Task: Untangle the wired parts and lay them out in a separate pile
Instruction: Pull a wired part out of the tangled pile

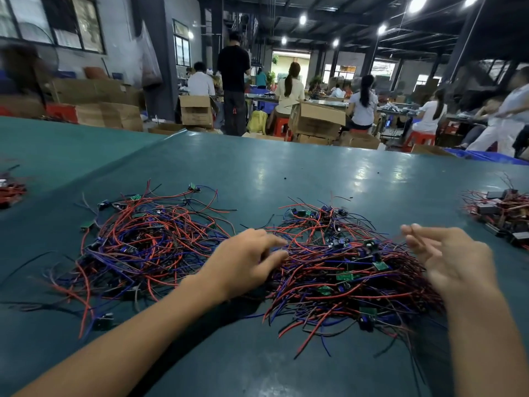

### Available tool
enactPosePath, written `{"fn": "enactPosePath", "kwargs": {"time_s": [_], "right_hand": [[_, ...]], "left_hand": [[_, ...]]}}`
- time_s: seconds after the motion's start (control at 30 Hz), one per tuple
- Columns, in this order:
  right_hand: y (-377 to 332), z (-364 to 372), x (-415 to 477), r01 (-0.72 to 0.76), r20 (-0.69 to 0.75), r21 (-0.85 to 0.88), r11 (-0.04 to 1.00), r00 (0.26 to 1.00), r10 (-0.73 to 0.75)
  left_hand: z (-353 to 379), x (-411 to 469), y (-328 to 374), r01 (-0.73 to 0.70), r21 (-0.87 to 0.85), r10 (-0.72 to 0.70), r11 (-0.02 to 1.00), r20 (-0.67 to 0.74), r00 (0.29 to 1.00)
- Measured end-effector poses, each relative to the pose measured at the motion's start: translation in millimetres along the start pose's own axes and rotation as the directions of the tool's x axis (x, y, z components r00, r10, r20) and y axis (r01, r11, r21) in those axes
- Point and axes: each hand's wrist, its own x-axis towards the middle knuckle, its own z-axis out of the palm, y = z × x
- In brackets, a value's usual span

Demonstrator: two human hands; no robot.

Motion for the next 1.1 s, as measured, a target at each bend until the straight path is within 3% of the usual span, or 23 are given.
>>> {"fn": "enactPosePath", "kwargs": {"time_s": [0.1, 0.17, 0.23, 0.3, 0.33, 0.43, 0.5, 0.53, 0.6, 0.67, 0.77, 0.8, 0.83, 0.87, 0.97, 1.03, 1.07, 1.1], "right_hand": [[-22, 4, -1, 0.059, -0.143, -0.075, 0.995, 0.987, -0.069], [-26, 16, -12, 0.21, -0.251, -0.141, 0.968, 0.938, -0.24], [-18, 37, -33, 0.512, -0.296, -0.134, 0.849, 0.797, -0.527], [1, 66, -57, 0.716, -0.16, -0.144, 0.683, 0.664, -0.73], [14, 80, -66, 0.782, -0.032, -0.166, 0.601, 0.605, -0.796], [59, 112, -93, 0.942, 0.513, -0.181, 0.284, 0.337, -0.79], [91, 125, -103, 0.985, 0.773, -0.146, 0.094, 0.173, -0.611], [104, 129, -106, 0.989, 0.847, -0.141, 0.052, 0.147, -0.511], [122, 131, -108, 0.989, 0.903, -0.144, 0.019, 0.139, -0.407], [133, 128, -105, 0.992, 0.868, -0.127, -0.022, 0.1, -0.486], [129, 129, -94, 0.991, 0.74, 0.009, -0.137, -0.098, -0.666], [122, 133, -90, 0.99, 0.704, 0.033, -0.137, -0.12, -0.7], [113, 139, -88, 0.995, 0.668, 0.029, -0.097, -0.091, -0.739], [102, 146, -86, 1.0, 0.623, 0.006, -0.001, -0.005, -0.782], [60, 168, -82, 0.872, 0.423, -0.044, 0.488, 0.459, -0.781], [29, 178, -70, 0.656, 0.469, -0.044, 0.753, 0.679, -0.564], [16, 180, -63, 0.54, 0.583, -0.078, 0.838, 0.707, -0.401], [6, 179, -56, 0.462, 0.701, -0.146, 0.875, 0.673, -0.238]], "left_hand": [[-37, 5, -17, 0.053, -0.031, -0.054, 0.998, -0.035, 0.998], [-72, 9, -39, 0.076, 0.095, -0.089, 0.993, 0.14, 0.986], [-103, 14, -58, 0.039, 0.44, -0.258, 0.897, 0.449, 0.855], [-119, 15, -67, -0.062, 0.66, -0.464, 0.748, 0.588, 0.662], [-121, 14, -68, -0.108, 0.682, -0.48, 0.723, 0.609, 0.631], [-115, 12, -65, -0.243, 0.661, -0.309, 0.71, 0.603, 0.736], [-109, 11, -64, -0.289, 0.682, -0.233, 0.672, 0.564, 0.792], [-108, 12, -63, -0.282, 0.69, -0.236, 0.667, 0.554, 0.798], [-112, 17, -59, -0.23, 0.67, -0.239, 0.706, 0.532, 0.812], [-120, 23, -50, -0.131, 0.564, -0.196, 0.815, 0.482, 0.854], [-133, 32, -31, -0.008, 0.347, -0.106, 0.938, 0.309, 0.945], [-136, 36, -25, 0.009, 0.283, -0.078, 0.959, 0.236, 0.969], [-140, 42, -21, 0.017, 0.212, -0.054, 0.977, 0.169, 0.984], [-143, 48, -17, 0.023, 0.138, -0.038, 0.99, 0.112, 0.993], [-149, 70, -14, 0.105, -0.181, -0.112, 0.978, -0.029, 0.993], [-145, 81, -14, 0.2, -0.485, -0.259, 0.852, -0.057, 0.964], [-140, 85, -13, 0.231, -0.598, -0.319, 0.767, -0.044, 0.947], [-132, 89, -11, 0.243, -0.679, -0.359, 0.693, -0.033, 0.933]]}}
